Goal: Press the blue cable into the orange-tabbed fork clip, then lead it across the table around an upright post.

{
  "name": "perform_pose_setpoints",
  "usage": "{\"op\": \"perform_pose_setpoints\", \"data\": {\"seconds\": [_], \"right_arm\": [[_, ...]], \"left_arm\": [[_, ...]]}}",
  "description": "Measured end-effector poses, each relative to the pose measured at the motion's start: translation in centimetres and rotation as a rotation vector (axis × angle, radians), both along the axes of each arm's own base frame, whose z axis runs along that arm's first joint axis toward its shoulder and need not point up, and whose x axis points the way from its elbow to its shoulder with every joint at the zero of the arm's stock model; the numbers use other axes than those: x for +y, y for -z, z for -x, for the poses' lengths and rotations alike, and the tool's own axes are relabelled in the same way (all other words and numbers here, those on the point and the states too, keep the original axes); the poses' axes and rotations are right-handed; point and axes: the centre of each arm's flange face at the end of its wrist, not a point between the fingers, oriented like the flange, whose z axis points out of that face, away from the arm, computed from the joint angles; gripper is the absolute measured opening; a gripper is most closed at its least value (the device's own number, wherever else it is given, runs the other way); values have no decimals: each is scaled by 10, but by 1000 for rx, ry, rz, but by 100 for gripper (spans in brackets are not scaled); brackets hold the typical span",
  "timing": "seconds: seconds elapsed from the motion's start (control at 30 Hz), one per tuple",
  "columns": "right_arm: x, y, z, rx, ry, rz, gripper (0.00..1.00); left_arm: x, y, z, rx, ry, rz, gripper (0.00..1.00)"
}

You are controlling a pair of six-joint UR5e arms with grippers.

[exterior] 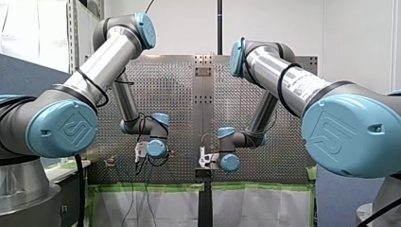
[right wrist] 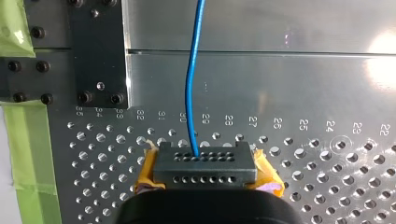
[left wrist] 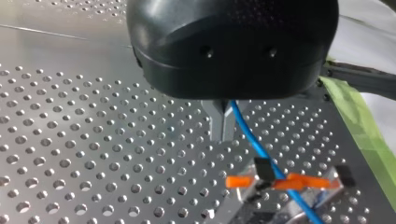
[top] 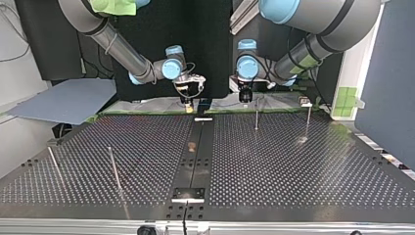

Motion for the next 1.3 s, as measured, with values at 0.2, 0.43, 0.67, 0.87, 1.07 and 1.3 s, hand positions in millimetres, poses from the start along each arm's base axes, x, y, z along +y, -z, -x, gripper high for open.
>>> {"op": "perform_pose_setpoints", "data": {"seconds": [0.2,0.43,0.67,0.87,1.07,1.3], "right_arm": [[0,0,1,3,0,-4,0],[-6,-5,1,29,18,-15,0],[-12,-35,3,65,58,-7,0],[-15,-74,2,65,63,-5,0],[-17,-114,1,44,66,9,0],[-20,-163,-1,6,69,47,0]], "left_arm": [[-2,-2,-2,4,4,-1,2],[-9,-13,-7,16,12,-11,2],[-21,-46,-5,3,35,1,2],[-32,-79,-2,-37,53,37,2],[-43,-116,1,-87,72,56,2],[-58,-152,-1,-120,95,54,2]]}}
